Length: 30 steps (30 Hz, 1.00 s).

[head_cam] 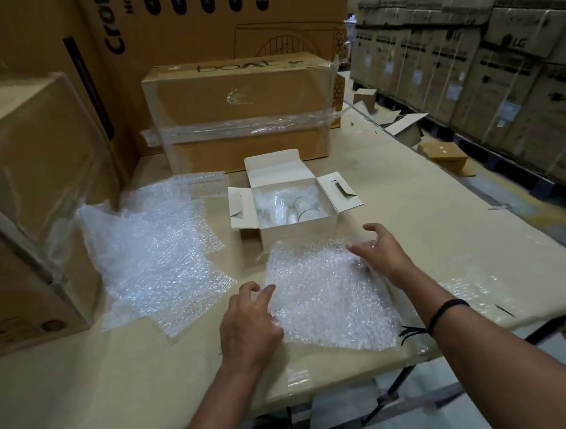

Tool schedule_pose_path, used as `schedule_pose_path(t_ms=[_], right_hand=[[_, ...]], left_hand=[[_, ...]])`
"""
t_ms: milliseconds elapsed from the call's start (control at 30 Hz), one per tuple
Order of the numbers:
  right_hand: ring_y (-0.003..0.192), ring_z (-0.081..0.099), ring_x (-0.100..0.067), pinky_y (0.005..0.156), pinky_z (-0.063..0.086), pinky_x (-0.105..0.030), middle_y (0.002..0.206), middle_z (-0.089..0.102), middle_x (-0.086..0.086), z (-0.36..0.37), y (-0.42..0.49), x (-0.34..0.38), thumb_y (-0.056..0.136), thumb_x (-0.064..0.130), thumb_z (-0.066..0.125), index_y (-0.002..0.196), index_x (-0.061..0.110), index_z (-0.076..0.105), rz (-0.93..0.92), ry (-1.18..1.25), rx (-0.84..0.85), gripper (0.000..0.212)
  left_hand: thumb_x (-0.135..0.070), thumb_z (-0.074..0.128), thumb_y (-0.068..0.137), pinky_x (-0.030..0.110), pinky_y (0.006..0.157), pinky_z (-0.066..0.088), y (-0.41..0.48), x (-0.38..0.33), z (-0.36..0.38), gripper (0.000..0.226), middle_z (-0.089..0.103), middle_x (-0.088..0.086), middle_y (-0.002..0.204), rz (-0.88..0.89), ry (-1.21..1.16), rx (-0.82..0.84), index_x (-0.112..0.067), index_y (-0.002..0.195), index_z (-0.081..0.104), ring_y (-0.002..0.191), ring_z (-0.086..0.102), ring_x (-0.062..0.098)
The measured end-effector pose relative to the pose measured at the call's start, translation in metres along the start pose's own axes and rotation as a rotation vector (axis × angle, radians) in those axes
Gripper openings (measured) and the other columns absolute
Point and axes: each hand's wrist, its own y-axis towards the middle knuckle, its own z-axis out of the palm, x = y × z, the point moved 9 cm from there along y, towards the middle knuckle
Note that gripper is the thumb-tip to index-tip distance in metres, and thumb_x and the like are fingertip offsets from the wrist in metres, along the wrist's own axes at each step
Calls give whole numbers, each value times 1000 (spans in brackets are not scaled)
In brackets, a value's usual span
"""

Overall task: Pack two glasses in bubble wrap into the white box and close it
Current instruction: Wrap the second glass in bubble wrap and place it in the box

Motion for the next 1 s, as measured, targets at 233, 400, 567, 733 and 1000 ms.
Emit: schedule_pose_path(t_ms=[233,400,567,733,1000], right_hand=[[101,64,-26,86,54,-39,121,62,-10,14,9,-4,84,8,69,141,27,40,-63,-81,94,66],[120,49,-29,100,39,-41,135,53,-9,14,-18,49,81,20,76,134,18,52,-513,-670,-157,58],[121,51,-22,103,40,-38,132,59,-2,62,-36,51,90,28,66,120,21,65,-681,-763,108,31],[117,53,-22,95,45,-37,130,59,3,83,-29,35,94,37,51,121,25,64,-648,-879,272,32],[112,61,-28,91,52,-42,131,59,-10,87,-22,75,73,77,59,142,15,39,-157,-275,205,95]], left_hand=[[-99,11,54,51,113,-4,-12,17,28,119,-4,-1,162,71,159,374,-33,153,11,146,-8,25],[-98,-17,44,48,113,2,-1,24,14,131,9,-4,161,-62,47,250,-33,151,21,146,1,21],[-81,27,81,47,110,11,-1,8,19,80,24,-1,157,-148,171,169,-32,143,38,143,14,26],[-46,66,79,35,101,19,7,11,14,38,48,-10,137,-226,-67,84,-36,115,58,131,35,14],[17,58,68,4,77,40,3,-21,-12,44,64,-8,94,-1,-512,-253,-17,93,70,91,60,11]])
